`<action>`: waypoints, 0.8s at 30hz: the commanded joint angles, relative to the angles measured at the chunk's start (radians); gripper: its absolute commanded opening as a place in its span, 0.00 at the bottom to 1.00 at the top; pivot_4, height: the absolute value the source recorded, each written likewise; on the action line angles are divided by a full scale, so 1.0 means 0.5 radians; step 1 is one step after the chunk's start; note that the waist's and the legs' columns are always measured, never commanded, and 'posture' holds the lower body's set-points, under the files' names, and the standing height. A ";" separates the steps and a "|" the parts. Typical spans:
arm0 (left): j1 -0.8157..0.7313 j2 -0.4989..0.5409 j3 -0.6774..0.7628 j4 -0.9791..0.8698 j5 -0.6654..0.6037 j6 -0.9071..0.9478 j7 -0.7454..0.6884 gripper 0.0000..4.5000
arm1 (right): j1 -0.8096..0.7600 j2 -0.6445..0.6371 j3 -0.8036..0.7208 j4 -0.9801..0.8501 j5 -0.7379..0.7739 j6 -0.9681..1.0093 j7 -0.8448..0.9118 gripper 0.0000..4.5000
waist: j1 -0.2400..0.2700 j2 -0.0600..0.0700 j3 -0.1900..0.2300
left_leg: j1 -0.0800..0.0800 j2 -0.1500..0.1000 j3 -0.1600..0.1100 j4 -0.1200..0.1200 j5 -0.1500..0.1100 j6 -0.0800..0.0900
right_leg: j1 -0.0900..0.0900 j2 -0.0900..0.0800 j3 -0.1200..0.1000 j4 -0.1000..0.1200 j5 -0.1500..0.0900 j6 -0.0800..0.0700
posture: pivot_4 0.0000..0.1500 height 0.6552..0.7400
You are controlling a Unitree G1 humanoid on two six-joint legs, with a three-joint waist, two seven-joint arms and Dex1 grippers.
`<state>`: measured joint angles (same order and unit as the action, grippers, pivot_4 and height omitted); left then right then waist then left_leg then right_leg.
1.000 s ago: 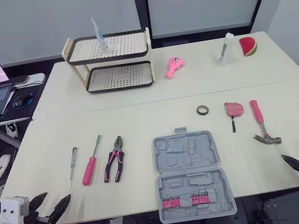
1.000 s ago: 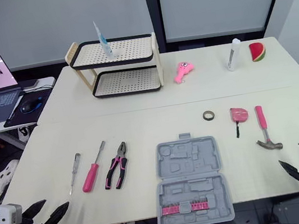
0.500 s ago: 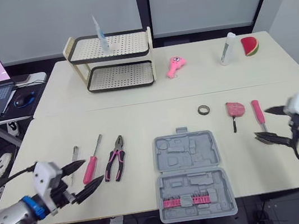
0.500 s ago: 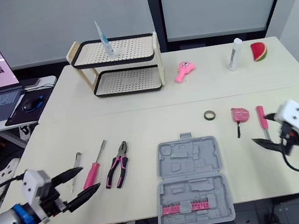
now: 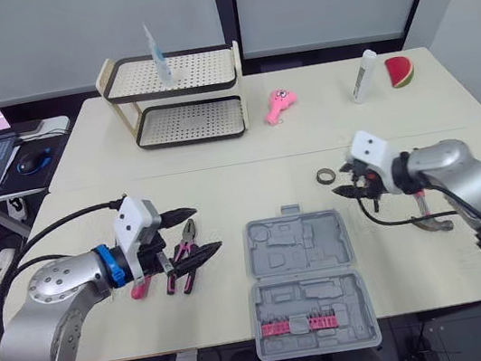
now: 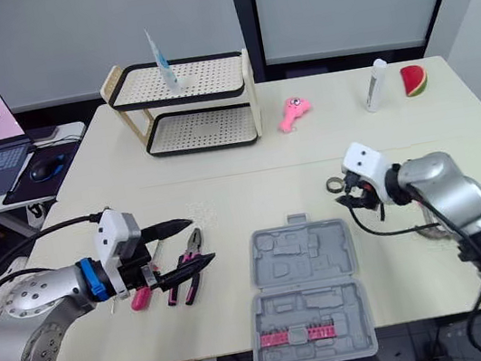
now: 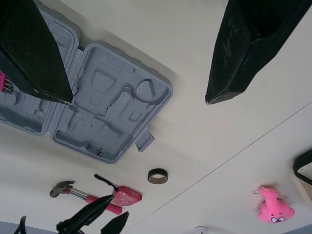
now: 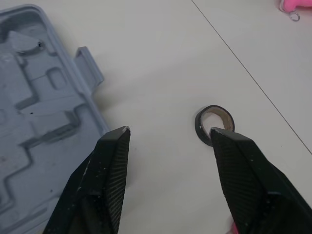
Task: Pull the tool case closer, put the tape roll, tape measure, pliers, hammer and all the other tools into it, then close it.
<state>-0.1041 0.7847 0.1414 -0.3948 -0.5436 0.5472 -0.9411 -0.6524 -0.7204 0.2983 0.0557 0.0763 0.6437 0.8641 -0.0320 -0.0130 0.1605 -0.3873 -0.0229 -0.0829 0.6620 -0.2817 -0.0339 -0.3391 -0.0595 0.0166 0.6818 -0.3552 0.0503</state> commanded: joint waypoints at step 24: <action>-0.198 -0.024 -0.213 -0.139 0.022 0.062 0.074 1.00 | -0.730 0.658 0.075 1.904 -0.469 -0.750 -0.238 0.35 | -0.044 0.000 0.000 | -0.019 0.001 0.004 0.004 0.007 -0.013 | -0.027 0.001 0.001 0.016 0.000 0.000 | 1.00 0.87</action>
<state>-0.1894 0.7755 0.0449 -0.4367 -0.5305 0.5832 -0.9054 -0.9875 -0.3968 0.3576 0.9954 -0.1491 0.2960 0.7537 -0.0542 -0.0129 0.1604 -0.3970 -0.0224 -0.0810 0.6639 -0.2779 -0.0403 -0.3528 -0.0588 0.0174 0.6900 -0.3551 0.0503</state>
